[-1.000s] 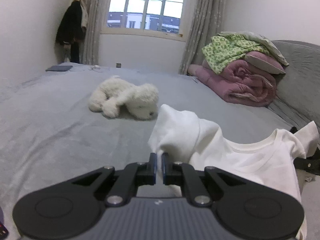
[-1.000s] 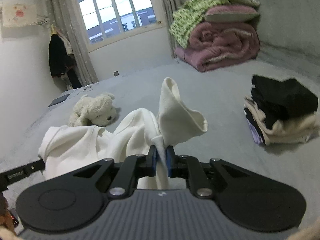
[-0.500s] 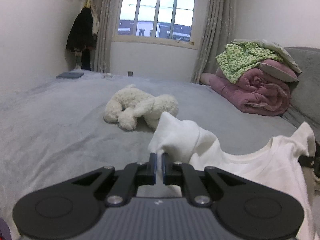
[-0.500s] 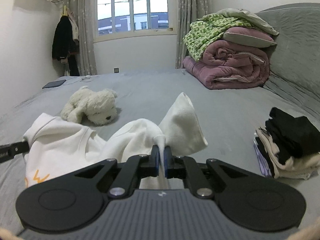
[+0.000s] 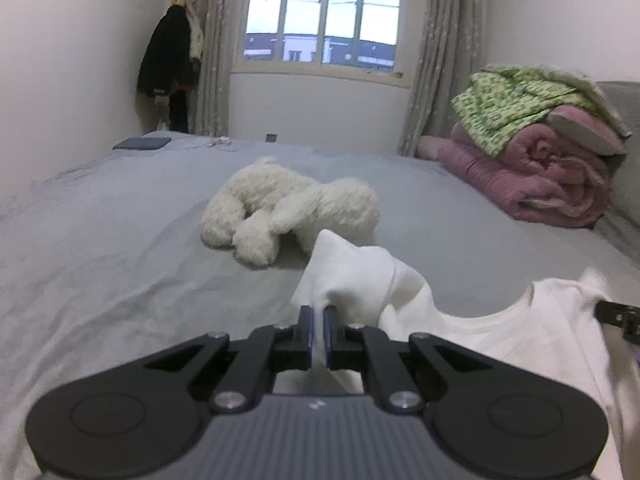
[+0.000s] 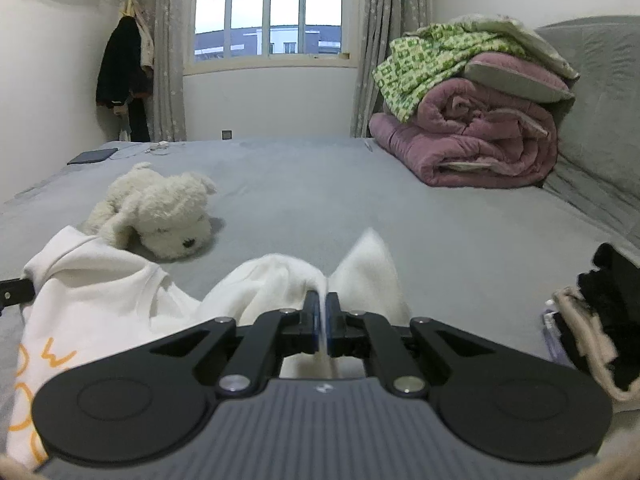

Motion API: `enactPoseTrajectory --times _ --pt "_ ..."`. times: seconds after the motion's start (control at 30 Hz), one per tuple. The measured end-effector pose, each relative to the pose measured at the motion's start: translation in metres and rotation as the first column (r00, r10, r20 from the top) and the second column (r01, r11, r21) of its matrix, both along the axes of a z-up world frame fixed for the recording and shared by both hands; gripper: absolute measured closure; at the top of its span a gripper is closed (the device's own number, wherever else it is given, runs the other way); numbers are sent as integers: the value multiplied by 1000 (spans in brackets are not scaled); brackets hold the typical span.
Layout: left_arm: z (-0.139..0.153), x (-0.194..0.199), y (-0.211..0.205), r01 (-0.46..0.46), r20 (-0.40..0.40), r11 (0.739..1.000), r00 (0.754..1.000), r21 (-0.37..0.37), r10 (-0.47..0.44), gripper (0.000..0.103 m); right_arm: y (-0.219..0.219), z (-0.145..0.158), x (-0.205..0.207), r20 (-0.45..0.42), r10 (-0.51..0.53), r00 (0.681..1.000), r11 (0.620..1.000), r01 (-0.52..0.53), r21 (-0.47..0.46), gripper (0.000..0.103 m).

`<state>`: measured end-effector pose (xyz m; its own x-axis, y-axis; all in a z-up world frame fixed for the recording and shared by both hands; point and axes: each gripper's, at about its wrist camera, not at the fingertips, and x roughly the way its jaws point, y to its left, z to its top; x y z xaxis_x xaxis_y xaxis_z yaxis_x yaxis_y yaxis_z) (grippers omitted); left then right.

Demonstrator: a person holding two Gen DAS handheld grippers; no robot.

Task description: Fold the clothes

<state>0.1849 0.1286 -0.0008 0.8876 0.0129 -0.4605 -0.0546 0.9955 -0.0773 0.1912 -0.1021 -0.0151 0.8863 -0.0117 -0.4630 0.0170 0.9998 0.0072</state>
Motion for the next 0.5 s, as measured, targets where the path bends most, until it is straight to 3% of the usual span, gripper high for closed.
enactPoseTrajectory --times 0.27,0.4,0.5 --pt "-47 26 0 -27 -72 998 997 51 31 97 -14 -43 34 -108 -13 994 999 18 47 100" --pt "-52 28 3 -34 -107 998 993 61 41 94 -24 -44 33 -141 -1 990 994 17 112 99" --pt "-48 27 1 -33 -146 997 988 66 42 80 -28 -39 27 -148 1 989 989 21 148 88"
